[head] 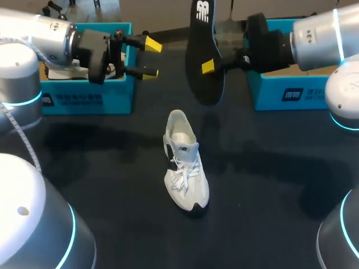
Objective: Take the shoe out of the shoebox, open the shoe tongue, remove and reinsert the insole, then place the shoe into the shoebox
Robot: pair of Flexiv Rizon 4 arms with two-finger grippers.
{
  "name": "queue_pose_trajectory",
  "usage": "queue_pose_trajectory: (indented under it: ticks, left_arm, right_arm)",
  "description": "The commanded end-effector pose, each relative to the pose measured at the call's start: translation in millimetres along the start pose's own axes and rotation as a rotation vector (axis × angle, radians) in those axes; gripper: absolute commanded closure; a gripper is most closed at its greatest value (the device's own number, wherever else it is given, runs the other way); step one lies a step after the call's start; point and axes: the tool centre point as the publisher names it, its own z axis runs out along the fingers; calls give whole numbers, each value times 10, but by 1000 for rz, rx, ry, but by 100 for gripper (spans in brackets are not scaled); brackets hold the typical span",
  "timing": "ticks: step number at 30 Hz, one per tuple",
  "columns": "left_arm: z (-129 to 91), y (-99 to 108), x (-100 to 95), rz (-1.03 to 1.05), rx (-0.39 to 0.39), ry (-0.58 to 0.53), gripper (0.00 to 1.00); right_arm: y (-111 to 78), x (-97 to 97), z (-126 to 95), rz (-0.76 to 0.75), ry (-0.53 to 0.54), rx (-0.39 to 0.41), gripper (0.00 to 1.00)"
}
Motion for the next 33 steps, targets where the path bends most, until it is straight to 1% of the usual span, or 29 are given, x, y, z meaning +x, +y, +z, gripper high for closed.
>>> queue_pose_trajectory:
  ticks: [1, 7, 12, 14, 16, 33]
  left_arm:
    - [-88, -14, 8, -72, 27, 61, 0]
    - [-143, -39, 147, -262, 34, 110, 0]
    - [-158, -56, 215, -341, 21, 128, 0]
    - [-162, -73, 244, -361, 15, 134, 0]
    - [-165, -86, 295, -353, 2, 166, 0]
    - [-165, -86, 295, -353, 2, 166, 0]
  right_arm:
    - [55, 61, 55, -72, -30, 12, 100]
    - [74, 78, 103, -169, -35, -7, 100]
    - [73, 82, 128, -229, -23, -42, 100]
    - [66, 98, 135, -272, 0, -62, 100]
    - [65, 113, 147, -288, 23, -71, 100]
    - [65, 113, 147, -288, 23, -71, 100]
